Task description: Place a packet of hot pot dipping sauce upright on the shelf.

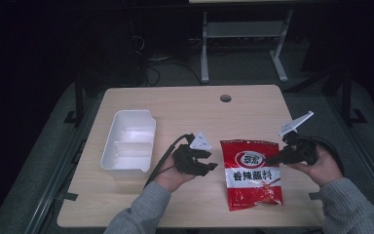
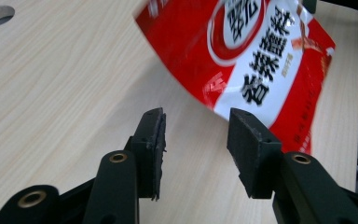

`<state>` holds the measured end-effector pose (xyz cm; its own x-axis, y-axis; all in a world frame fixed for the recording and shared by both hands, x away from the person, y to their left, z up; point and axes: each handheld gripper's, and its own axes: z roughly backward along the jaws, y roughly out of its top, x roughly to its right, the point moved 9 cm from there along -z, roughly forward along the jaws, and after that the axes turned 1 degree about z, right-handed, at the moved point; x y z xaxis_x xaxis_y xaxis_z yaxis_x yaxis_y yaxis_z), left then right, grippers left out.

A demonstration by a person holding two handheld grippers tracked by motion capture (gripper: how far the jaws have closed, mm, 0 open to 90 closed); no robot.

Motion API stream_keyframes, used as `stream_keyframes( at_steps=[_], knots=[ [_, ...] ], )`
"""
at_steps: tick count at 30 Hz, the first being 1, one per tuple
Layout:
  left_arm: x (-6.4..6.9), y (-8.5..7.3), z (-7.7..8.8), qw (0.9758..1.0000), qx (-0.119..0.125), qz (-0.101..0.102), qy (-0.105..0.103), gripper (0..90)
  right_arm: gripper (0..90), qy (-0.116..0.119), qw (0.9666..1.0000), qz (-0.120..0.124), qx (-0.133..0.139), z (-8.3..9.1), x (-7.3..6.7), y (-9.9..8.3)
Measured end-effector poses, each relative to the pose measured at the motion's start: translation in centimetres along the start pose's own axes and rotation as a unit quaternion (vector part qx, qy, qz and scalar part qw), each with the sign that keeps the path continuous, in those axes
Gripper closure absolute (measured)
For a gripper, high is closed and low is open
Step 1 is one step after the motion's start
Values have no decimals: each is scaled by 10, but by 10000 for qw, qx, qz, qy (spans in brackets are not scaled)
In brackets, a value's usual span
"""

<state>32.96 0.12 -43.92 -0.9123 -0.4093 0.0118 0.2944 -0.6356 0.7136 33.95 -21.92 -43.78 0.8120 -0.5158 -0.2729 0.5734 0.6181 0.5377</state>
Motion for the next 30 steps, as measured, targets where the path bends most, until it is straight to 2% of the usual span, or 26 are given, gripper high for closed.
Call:
stream_keyframes(
  at_steps=[8,19,23,30],
  knots=[
    [8,-22,3,10000,70,23,-56,516,896,-59,9998,-31,170,18,-7,11],
    [18,-47,7,9999,90,-61,-73,489,897,-28,9991,-4,421,35,-18,34],
    [19,-54,10,9999,102,-72,-54,476,897,-76,9989,3,459,38,-22,43],
    [23,-67,14,9999,86,-83,-33,463,897,-156,9982,-179,559,36,-26,59]
  ],
)
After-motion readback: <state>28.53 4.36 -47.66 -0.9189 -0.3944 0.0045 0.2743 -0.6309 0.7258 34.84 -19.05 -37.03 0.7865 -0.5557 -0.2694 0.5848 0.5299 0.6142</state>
